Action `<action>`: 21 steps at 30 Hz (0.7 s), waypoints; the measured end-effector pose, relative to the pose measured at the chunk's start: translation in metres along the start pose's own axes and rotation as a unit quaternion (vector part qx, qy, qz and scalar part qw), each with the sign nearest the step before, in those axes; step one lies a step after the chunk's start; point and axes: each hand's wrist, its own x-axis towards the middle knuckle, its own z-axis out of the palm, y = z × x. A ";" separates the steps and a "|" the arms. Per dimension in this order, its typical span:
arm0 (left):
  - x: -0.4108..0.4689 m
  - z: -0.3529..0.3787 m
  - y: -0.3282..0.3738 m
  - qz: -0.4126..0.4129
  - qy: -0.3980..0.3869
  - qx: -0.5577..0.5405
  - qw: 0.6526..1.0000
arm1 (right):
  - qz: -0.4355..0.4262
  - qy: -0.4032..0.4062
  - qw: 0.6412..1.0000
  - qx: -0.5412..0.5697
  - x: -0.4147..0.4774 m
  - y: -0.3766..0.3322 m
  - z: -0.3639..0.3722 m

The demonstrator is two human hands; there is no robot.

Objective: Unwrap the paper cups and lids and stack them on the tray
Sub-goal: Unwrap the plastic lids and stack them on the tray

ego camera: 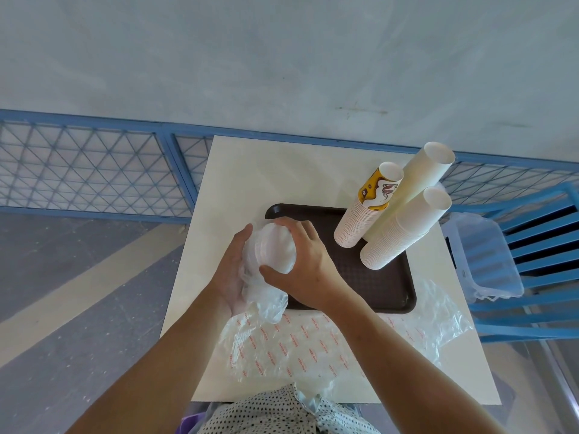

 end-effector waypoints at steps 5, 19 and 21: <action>0.004 -0.006 -0.001 -0.004 -0.012 0.005 1.000 | 0.016 0.030 0.999 0.038 0.003 -0.007 -0.004; 0.004 -0.031 -0.004 0.037 0.034 0.016 0.999 | 0.047 0.138 0.986 0.083 0.030 0.013 -0.042; 0.002 -0.038 -0.003 0.031 0.046 0.009 0.998 | 0.069 0.106 0.992 0.026 0.030 0.034 -0.044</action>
